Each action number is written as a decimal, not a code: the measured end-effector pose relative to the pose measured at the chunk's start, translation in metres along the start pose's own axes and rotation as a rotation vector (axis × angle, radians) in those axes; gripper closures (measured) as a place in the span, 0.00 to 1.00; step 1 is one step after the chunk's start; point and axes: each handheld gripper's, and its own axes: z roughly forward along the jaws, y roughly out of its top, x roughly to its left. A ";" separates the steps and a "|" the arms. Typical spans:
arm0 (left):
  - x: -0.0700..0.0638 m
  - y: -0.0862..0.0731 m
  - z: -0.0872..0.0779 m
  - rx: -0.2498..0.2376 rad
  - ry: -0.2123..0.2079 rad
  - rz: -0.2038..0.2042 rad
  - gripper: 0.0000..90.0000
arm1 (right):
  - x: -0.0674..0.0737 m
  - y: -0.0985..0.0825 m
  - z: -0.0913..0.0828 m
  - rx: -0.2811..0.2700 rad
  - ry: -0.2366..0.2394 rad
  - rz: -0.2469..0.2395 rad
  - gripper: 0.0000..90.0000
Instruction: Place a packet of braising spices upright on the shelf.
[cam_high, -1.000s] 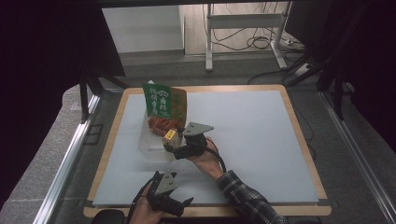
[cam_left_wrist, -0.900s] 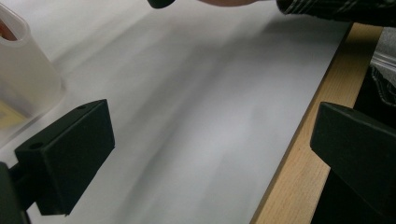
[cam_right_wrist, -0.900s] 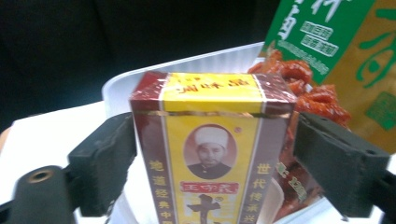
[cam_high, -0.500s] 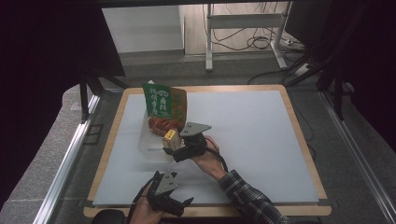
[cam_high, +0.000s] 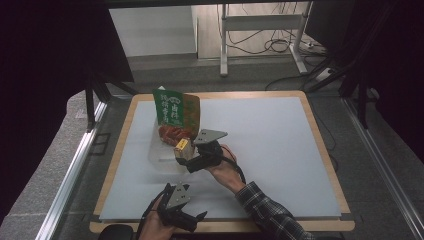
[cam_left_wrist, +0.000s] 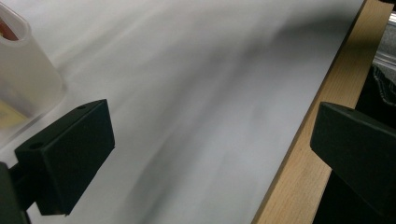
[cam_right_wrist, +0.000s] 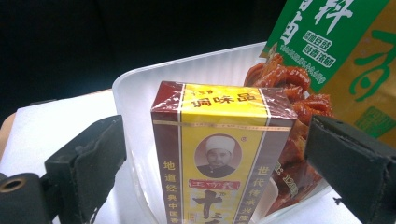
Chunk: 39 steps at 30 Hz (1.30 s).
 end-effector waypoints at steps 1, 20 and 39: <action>0.000 0.000 0.000 0.000 0.000 0.000 0.00 | 0.000 0.000 -0.001 0.000 0.000 -0.002 0.06; 0.000 0.000 0.000 0.004 0.004 0.006 0.00 | -0.001 0.007 -0.019 0.012 -0.015 0.001 0.05; 0.000 0.000 0.000 0.000 0.006 0.007 0.00 | -0.003 0.004 -0.040 0.059 -0.006 0.011 0.05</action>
